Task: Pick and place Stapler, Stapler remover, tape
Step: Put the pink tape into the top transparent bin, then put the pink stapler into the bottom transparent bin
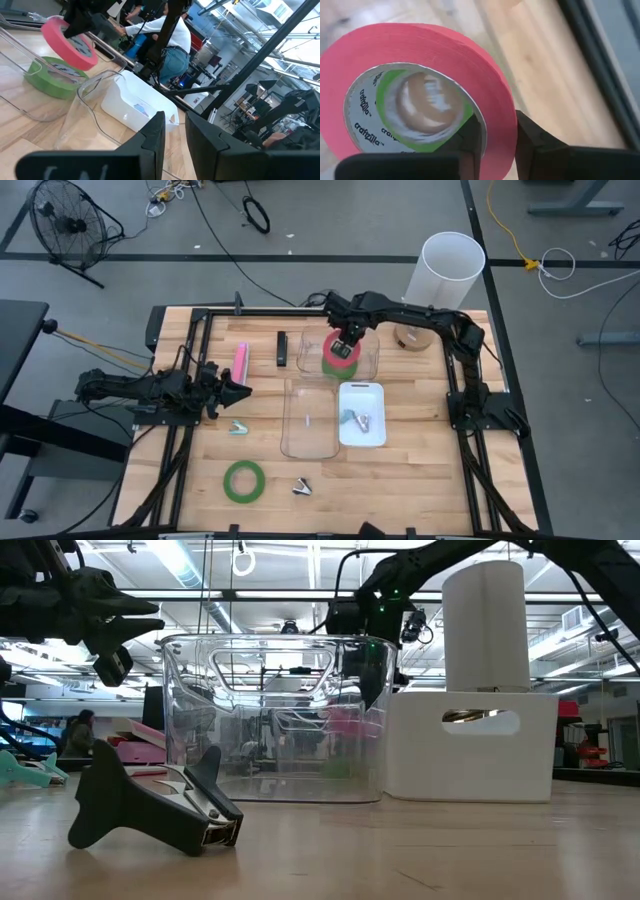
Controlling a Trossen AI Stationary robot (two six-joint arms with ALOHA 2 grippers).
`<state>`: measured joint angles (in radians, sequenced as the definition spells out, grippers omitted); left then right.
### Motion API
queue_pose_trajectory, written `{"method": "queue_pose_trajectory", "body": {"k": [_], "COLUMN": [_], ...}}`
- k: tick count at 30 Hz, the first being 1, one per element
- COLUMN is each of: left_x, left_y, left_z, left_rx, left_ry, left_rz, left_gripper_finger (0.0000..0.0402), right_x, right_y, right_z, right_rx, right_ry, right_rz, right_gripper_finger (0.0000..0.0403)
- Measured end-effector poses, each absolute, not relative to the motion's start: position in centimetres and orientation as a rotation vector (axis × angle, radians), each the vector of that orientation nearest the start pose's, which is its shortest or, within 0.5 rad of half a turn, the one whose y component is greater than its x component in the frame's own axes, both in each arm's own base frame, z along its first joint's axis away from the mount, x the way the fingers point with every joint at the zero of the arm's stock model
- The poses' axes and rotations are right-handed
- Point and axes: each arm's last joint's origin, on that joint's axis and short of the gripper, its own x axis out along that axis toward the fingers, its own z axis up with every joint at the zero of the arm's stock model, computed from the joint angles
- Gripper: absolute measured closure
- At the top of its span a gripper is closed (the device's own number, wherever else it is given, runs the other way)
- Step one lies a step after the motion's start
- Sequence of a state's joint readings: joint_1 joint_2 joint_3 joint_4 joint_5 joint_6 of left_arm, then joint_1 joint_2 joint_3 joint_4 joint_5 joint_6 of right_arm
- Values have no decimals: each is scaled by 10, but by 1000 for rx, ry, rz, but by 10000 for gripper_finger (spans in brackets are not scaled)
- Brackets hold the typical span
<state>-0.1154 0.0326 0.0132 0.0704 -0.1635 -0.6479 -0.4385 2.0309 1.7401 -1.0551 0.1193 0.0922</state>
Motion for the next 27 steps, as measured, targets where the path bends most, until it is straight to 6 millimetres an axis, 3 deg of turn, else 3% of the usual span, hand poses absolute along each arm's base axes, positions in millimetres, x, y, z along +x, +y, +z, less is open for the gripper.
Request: {"method": "queue_pose_trajectory", "body": {"k": [10, 19, 27], "left_x": [98, 98, 98], "left_y": [-7, -7, -7], "left_z": [172, 172, 172], "left_rx": [-655, -655, -656], "left_ry": [-64, -64, -64], "left_rz": [30, 30, 30], "left_gripper_finger": [323, 323, 323], "right_x": [375, 376, 378], "right_y": [-164, -164, -165], "right_z": [233, 234, 235], "right_rx": [265, 267, 256], "right_ry": [1339, 1325, 1311], "right_rz": [-473, -469, -464], "right_gripper_finger": [300, 244, 228]}}
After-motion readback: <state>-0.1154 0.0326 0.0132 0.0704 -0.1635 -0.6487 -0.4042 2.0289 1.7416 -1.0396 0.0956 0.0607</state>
